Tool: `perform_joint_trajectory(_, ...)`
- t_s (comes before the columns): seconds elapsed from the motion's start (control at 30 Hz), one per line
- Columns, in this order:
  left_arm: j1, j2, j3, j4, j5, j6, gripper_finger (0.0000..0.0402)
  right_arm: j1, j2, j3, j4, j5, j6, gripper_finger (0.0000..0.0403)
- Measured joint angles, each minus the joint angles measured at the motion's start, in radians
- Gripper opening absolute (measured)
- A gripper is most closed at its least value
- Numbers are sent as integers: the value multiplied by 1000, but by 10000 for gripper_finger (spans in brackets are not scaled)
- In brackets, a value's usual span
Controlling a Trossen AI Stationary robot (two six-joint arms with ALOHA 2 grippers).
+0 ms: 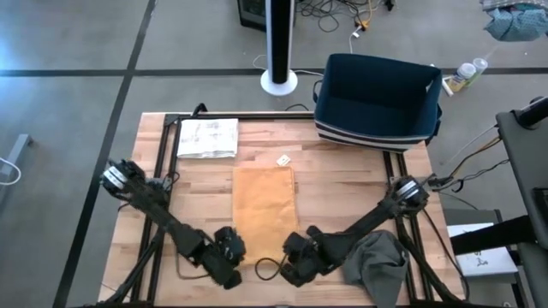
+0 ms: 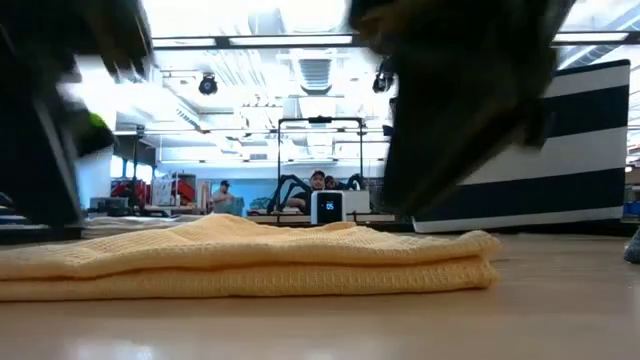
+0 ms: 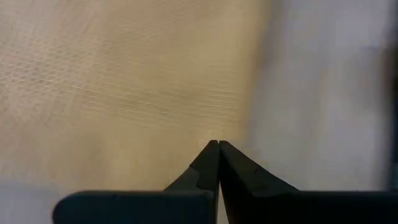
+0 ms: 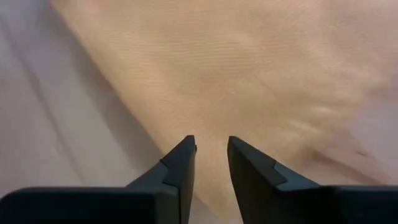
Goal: Fold towel
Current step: Fold the yellow towel
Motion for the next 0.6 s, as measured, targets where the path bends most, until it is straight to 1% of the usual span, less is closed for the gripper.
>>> perform_joint_trajectory(0.07, -32, -26, 34, -130, -7, -46, 0, 17, -19, 0, -47, 13, 15, 96)
perform_joint_trajectory(0.1, -49, -29, 46, -150, -12, -64, 0, 23, -22, -2, -74, 22, 15, 98)
perform_joint_trajectory(0.2, -98, -51, 54, -155, -88, -141, 0, 35, -30, -3, -114, 32, 40, 101)
perform_joint_trajectory(0.27, -101, -53, 48, -127, -106, -230, 0, 35, -49, -3, -211, 33, 91, 104)
perform_joint_trajectory(0.33, -88, -50, 30, -106, -131, -278, 0, 28, -76, -4, -304, 69, 151, 106)
perform_joint_trajectory(0.43, -57, -33, 0, 89, -185, -220, 0, 5, -126, -9, -433, 171, 229, 108)
perform_joint_trajectory(0.53, -10, 9, -41, 251, -188, -160, 0, -19, -179, -27, -479, 243, 249, 105)
perform_joint_trajectory(0.6, 11, 37, -57, 308, -188, -127, 0, -27, -210, -50, -476, 275, 229, 102)
